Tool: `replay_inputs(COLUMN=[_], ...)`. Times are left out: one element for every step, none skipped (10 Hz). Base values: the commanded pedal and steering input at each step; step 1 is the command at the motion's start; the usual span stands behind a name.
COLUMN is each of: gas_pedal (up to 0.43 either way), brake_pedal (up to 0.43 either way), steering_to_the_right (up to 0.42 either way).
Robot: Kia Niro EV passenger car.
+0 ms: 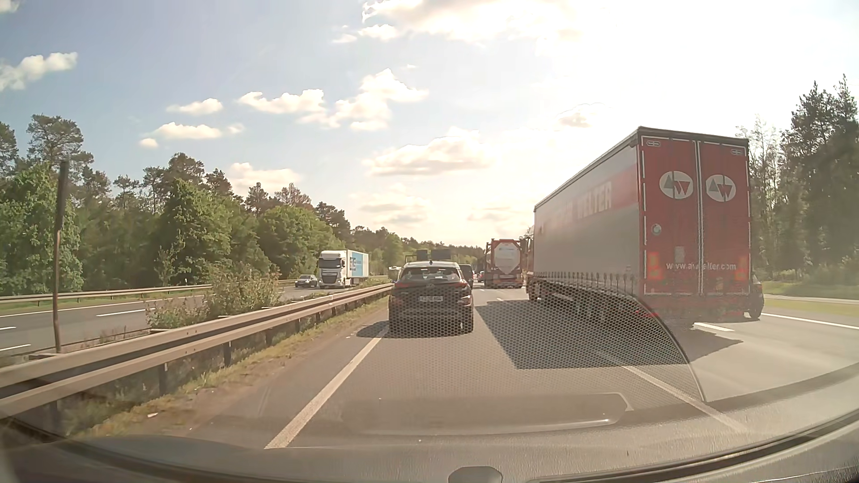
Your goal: Follow the waypoints while adhering to traffic rules and regulations
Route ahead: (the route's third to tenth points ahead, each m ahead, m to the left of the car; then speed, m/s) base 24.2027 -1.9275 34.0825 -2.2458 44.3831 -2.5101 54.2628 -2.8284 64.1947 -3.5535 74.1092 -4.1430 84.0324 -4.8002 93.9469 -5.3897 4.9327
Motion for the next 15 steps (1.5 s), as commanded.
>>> replay_inputs(gas_pedal=[0.0,0.0,0.0,0.0,0.0,0.0,0.02,0.02,0.028,0.047,0.059,0.059,0.059,0.059,0.059], brake_pedal=[0.0,0.0,0.0,0.0,0.0,0.0,0.0,0.0,0.0,0.0,0.0,0.0,0.0,0.0,0.0], steering_to_the_right=[0.003,0.003,0.003,0.003,0.003,0.003,0.004,0.004,0.004,0.004,0.004,0.004,0.004,0.004,0.004])
